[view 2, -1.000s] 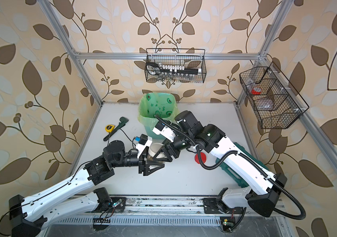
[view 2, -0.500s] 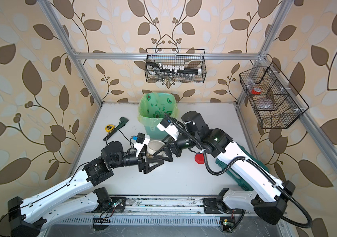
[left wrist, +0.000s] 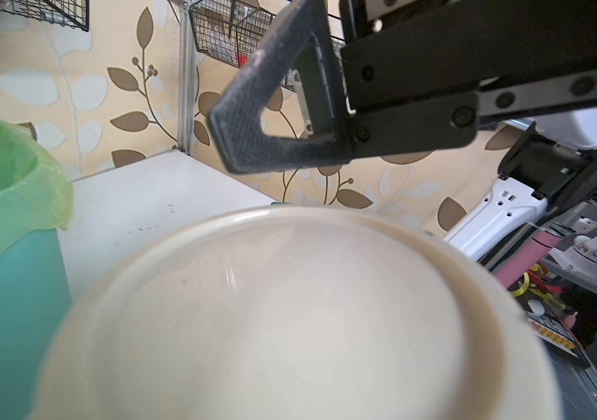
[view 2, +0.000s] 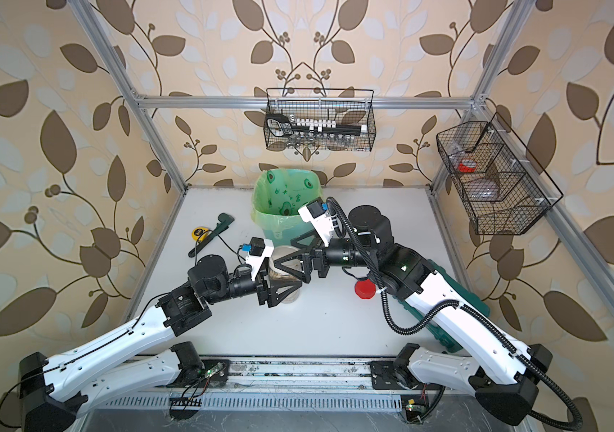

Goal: Empty moldy peanuts from jars
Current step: Pick up the jar from the center of the board, then unscrew the lid from the jar.

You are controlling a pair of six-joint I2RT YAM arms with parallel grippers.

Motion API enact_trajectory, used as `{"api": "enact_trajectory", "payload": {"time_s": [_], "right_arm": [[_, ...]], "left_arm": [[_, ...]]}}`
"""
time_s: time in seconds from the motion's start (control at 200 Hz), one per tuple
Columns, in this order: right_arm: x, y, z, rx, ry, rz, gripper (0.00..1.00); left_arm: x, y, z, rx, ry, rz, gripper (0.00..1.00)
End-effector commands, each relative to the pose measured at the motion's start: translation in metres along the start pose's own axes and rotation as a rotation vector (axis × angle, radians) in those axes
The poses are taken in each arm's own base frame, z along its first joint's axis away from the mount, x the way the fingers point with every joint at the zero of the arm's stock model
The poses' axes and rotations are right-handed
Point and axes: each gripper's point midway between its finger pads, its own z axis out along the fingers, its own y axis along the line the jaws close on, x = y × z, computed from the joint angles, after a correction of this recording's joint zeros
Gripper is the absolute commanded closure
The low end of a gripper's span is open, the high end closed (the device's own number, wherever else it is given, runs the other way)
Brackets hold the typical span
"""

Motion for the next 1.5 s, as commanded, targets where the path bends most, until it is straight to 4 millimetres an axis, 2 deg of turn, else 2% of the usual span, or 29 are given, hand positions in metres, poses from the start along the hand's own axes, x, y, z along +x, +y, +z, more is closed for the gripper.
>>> {"api": "enact_trajectory", "payload": {"time_s": [0.0,0.16,0.27,0.45,0.635,0.795,1.07,1.185,1.265,1.495], "right_arm": [[-0.006,-0.017,-0.003,0.11,-0.056,0.008,0.0],[-0.002,-0.039,-0.016,0.241,-0.098,0.014,0.03],[0.006,-0.035,-0.007,0.189,-0.093,0.034,0.07],[0.011,-0.029,0.007,0.18,-0.107,0.012,0.07],[0.005,-0.033,0.01,0.2,-0.15,0.005,0.13],[0.0,-0.037,0.013,0.225,-0.156,-0.007,0.13],[0.007,-0.044,0.015,0.287,-0.113,-0.042,0.17],[0.007,-0.045,0.009,0.311,-0.116,-0.061,0.31],[0.006,-0.042,0.006,0.306,-0.117,-0.073,0.37],[0.008,-0.018,0.009,0.178,-0.044,-0.104,0.64]], "left_arm": [[-0.064,-0.01,-0.009,-0.002,-0.196,0.111,0.73],[-0.065,-0.007,-0.01,-0.027,-0.2,0.127,0.73],[-0.064,-0.004,-0.008,-0.039,-0.192,0.132,0.73],[-0.063,-0.002,-0.002,-0.036,-0.18,0.125,0.74],[-0.062,-0.002,0.001,-0.03,-0.165,0.122,0.74],[-0.06,-0.001,0.004,-0.03,-0.159,0.115,0.74],[-0.063,-0.002,0.007,-0.022,-0.146,0.113,0.74],[-0.062,-0.003,0.009,-0.01,-0.14,0.105,0.74],[-0.062,-0.005,0.01,0.012,-0.14,0.095,0.74],[-0.065,-0.014,0.007,0.093,-0.136,0.054,0.74]]}}
